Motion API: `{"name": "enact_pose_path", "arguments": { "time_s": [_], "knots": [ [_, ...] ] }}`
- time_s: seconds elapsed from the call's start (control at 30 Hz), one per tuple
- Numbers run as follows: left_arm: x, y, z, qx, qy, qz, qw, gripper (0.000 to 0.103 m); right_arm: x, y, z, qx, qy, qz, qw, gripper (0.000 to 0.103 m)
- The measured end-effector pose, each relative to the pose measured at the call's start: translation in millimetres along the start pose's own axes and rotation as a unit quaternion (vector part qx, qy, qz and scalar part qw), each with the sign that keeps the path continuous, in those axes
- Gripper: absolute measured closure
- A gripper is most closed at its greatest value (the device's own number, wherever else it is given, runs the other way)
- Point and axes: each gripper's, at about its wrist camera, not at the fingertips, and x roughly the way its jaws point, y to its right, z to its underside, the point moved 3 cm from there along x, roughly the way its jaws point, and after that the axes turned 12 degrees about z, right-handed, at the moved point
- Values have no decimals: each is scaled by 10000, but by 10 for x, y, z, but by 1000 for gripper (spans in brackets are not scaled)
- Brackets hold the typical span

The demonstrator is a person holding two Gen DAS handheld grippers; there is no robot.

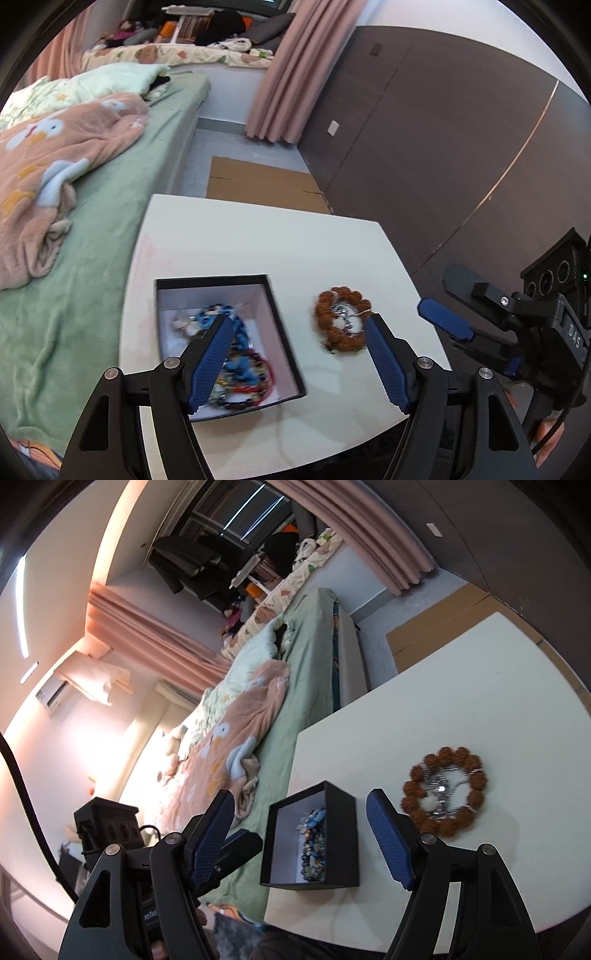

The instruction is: Organize jewelry

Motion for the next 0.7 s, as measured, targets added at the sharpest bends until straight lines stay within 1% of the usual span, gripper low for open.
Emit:
{"name": "enact_pose_path", "arguments": {
  "time_s": [0.13,0.33,0.47,0.6,0.7],
  "knots": [
    [143,148,-15,110,-115,25,9999,29,-138,142,-40,110,127,47,9998,29],
    [319,368,-69,321,-211,102,9992,29,-249,377,-83,504,209,121,9984,29],
    [427,472,-78,420,-294,153,9986,29,-295,496,-89,727,211,106,9971,29],
    [556,531,-117,449,-362,163,9982,29,-364,605,-90,959,345,189,9946,29],
    [646,557,-156,461,-418,141,9980,35,-381,783,-93,1325,358,276,9902,29]
  ]
}}
